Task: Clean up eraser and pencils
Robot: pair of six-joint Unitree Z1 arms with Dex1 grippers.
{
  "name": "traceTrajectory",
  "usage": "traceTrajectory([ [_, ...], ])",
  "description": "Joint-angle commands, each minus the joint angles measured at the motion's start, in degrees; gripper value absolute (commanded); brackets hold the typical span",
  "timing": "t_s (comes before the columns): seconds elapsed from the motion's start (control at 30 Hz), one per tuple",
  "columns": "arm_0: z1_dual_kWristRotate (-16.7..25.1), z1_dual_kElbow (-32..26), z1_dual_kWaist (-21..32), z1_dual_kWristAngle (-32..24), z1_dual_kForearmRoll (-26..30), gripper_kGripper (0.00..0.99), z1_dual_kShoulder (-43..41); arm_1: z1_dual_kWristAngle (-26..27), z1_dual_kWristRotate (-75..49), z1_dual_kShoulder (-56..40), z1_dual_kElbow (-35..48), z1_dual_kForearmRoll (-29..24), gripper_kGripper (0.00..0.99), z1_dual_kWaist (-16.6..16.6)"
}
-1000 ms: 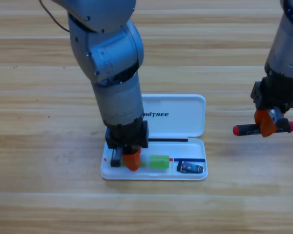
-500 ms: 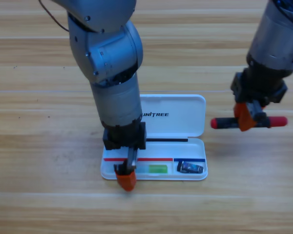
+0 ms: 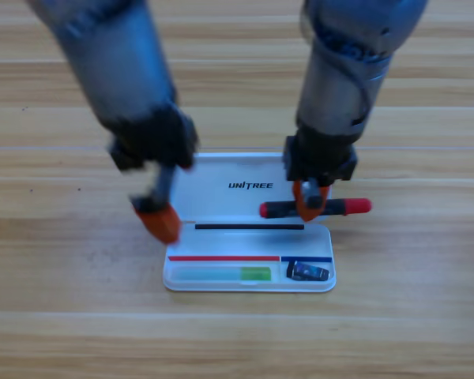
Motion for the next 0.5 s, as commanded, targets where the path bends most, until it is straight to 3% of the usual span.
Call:
traceTrajectory([
  [0.03,4.2,3.2,10.0,-2.0,1.4,0.99,-8.5,0.1,1.5,8.3,-4.6,1.3,0.0,3.8],
  [0.2,6.6,5.4,14.6,-3.8,1.7,0.99,-11.7,0.1,2.2,10.7,-8.4,1.6,0.0,5.0],
  [0.5,7.2,8.0,15.7,-4.3,1.7,0.99,-12.9,0.1,2.8,12.6,-10.5,1.8,0.0,5.3],
])
